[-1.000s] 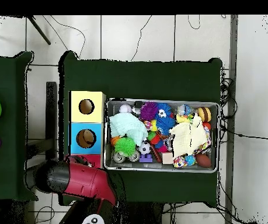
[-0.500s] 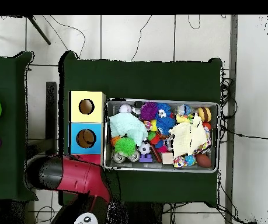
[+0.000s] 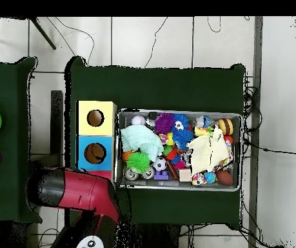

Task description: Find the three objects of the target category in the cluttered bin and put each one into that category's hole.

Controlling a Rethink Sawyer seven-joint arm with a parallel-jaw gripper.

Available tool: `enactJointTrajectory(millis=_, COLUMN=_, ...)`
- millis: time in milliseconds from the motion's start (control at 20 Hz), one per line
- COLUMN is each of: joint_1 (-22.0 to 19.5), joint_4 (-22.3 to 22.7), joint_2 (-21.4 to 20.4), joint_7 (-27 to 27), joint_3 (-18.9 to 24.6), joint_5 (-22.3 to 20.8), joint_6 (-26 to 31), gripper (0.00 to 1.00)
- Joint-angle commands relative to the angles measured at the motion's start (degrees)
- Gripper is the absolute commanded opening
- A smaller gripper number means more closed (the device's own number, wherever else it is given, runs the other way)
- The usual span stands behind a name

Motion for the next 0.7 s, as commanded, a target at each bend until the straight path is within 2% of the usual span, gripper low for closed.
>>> enactJointTrajectory(millis=50, joint_1=-0.4, joint_4=-3.1, joint_2=-0.9, joint_7=16.4, joint_3=-0.3, joint_5=-0.5, joint_6=7.0, gripper=1.0)
enactJointTrajectory(millis=400, joint_1=0.7, joint_4=-3.1, joint_2=-2.5, joint_7=15.8, joint_3=-1.6, joint_5=-1.7, joint_6=11.0, gripper=1.0)
enactJointTrajectory(millis=700, joint_1=-0.7, joint_4=-1.7, joint_2=-3.8, joint_7=13.1, joint_3=-1.7, joint_5=-2.1, joint_6=11.3, gripper=1.0)
